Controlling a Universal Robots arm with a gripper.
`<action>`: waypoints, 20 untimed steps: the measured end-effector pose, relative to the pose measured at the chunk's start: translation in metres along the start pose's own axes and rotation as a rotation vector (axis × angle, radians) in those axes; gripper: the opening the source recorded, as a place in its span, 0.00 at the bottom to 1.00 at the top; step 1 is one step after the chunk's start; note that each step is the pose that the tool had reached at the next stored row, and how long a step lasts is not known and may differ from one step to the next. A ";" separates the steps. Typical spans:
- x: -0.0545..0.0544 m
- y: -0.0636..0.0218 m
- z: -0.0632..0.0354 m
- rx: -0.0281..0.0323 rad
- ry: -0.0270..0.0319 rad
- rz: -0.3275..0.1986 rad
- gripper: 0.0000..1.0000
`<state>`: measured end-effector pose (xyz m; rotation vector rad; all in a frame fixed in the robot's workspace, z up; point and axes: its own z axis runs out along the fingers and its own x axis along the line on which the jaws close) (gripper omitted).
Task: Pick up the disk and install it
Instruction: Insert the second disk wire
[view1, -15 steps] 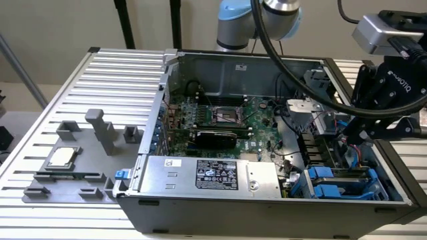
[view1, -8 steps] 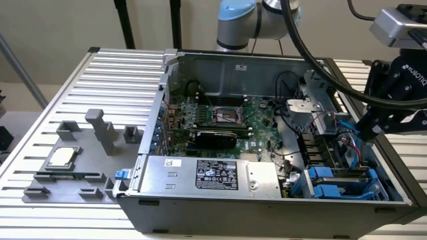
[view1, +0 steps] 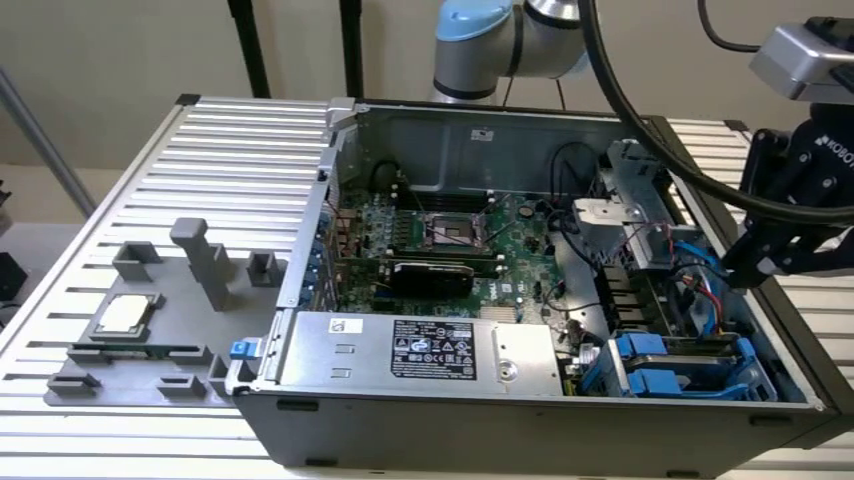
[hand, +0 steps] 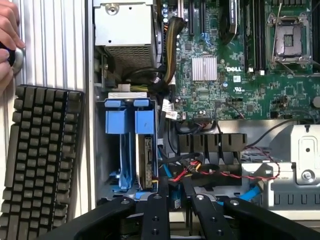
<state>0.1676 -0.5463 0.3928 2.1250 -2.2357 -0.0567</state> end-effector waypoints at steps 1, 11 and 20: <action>0.000 -0.0003 0.0011 0.0002 0.0028 0.000 1.00; 0.000 -0.0008 0.0032 0.0009 0.0169 0.001 0.00; 0.001 -0.0010 0.0052 0.0008 0.0168 0.001 0.00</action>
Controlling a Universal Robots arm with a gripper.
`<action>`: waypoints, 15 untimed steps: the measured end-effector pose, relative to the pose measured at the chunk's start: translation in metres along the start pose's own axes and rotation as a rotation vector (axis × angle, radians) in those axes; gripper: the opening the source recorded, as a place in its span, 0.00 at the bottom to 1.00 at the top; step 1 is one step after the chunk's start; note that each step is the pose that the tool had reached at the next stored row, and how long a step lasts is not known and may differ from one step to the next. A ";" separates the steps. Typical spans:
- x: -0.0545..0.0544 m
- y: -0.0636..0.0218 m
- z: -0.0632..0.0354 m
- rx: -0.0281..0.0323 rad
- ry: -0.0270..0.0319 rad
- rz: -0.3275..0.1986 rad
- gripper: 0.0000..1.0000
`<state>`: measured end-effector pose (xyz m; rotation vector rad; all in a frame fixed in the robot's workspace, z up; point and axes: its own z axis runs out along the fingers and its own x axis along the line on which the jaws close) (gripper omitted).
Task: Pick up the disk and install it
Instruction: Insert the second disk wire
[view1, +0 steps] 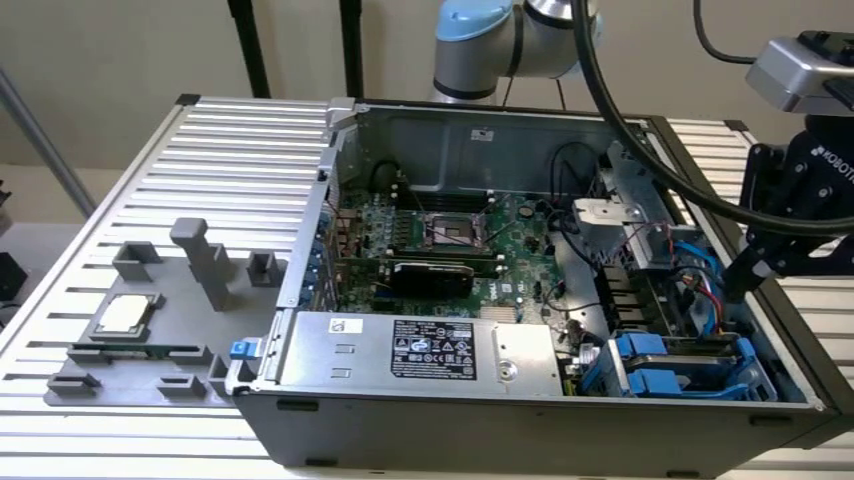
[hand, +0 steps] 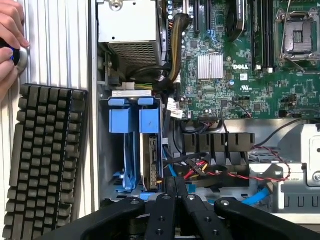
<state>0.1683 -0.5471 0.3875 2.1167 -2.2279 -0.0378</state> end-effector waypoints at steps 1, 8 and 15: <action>0.000 0.0000 0.0004 0.0000 0.0001 0.000 0.00; 0.003 -0.0004 0.0047 0.0001 0.0003 0.000 0.00; 0.008 -0.0010 0.0101 0.0003 0.0050 0.000 0.00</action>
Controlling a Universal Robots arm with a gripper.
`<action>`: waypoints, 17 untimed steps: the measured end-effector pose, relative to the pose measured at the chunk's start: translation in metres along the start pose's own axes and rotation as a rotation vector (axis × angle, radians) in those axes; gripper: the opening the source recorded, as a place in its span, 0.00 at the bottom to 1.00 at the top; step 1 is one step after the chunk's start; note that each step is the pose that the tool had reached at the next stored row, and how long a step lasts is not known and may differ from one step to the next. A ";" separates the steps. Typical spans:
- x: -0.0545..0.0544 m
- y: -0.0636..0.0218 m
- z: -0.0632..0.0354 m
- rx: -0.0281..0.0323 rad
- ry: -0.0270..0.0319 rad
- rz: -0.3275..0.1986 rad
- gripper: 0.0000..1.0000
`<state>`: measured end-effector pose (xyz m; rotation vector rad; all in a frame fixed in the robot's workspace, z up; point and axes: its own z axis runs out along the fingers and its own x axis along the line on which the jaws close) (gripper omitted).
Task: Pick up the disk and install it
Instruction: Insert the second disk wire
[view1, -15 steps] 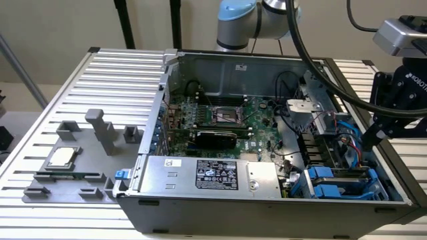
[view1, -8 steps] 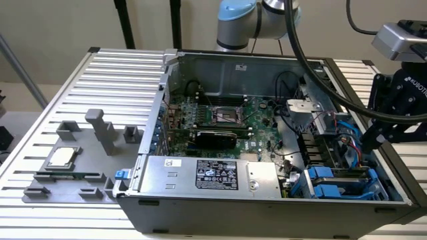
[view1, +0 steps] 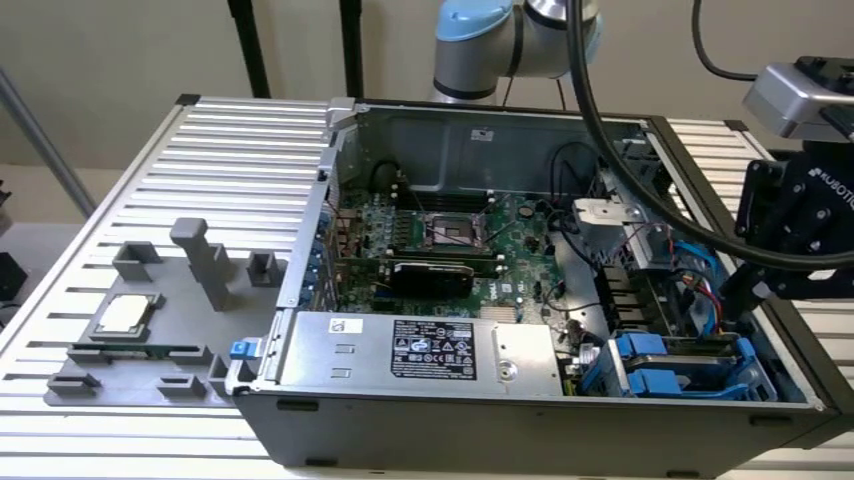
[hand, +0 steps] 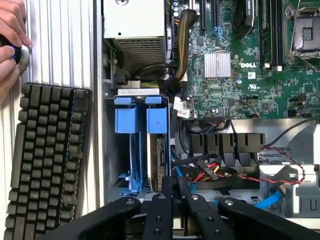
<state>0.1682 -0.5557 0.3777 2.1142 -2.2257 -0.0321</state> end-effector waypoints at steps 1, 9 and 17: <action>0.000 -0.0001 0.0007 0.0000 0.0008 0.000 0.00; 0.004 -0.0005 0.0047 0.0003 0.0057 0.000 0.00; 0.007 -0.0004 0.0081 0.0005 0.0102 0.000 0.00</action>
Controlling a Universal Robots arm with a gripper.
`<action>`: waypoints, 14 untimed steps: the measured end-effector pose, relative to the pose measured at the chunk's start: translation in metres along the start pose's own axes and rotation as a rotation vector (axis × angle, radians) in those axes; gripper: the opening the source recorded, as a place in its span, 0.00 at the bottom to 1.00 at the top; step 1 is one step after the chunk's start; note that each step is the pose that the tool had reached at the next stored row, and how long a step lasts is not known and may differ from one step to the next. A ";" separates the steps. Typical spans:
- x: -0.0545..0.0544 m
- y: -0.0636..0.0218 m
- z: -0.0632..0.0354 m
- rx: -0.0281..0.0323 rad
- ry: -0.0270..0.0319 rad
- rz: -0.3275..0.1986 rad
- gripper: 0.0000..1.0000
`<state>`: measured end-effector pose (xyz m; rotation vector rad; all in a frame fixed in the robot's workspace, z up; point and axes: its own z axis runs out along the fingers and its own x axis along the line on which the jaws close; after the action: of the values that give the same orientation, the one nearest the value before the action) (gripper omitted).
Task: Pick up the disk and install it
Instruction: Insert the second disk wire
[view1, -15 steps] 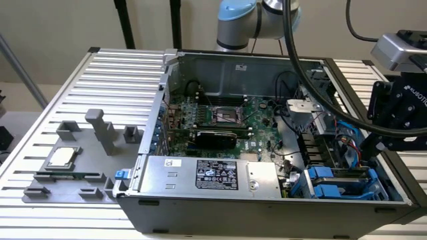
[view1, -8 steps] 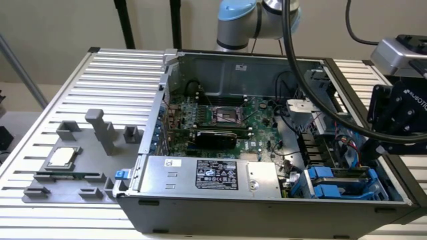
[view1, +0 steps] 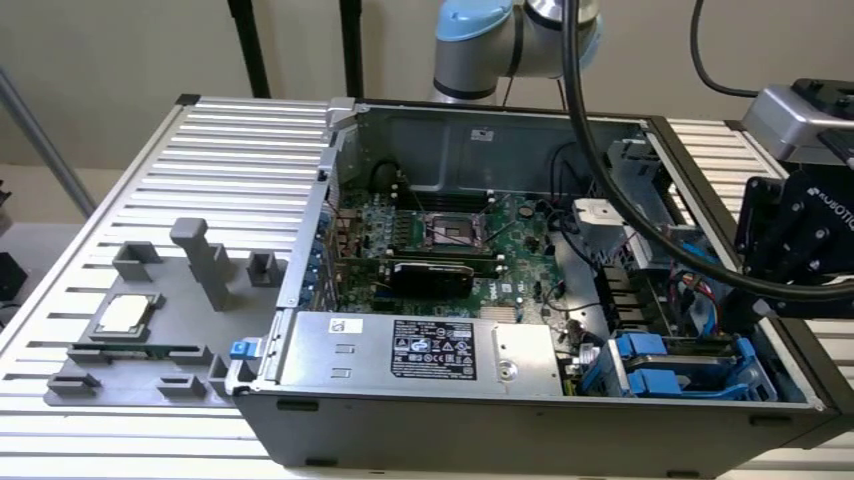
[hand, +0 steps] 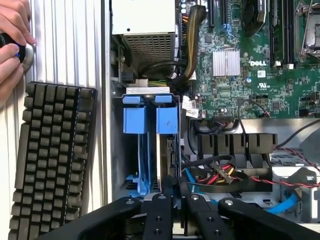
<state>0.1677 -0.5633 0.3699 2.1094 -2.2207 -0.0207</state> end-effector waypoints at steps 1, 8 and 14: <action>0.000 0.0001 0.0004 0.0000 0.0002 0.000 0.00; 0.000 0.0016 0.0027 0.0001 0.0019 0.000 1.00; 0.000 0.0030 0.0040 0.0002 0.0037 0.000 0.00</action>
<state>0.1645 -0.5635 0.3660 2.1075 -2.2190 -0.0166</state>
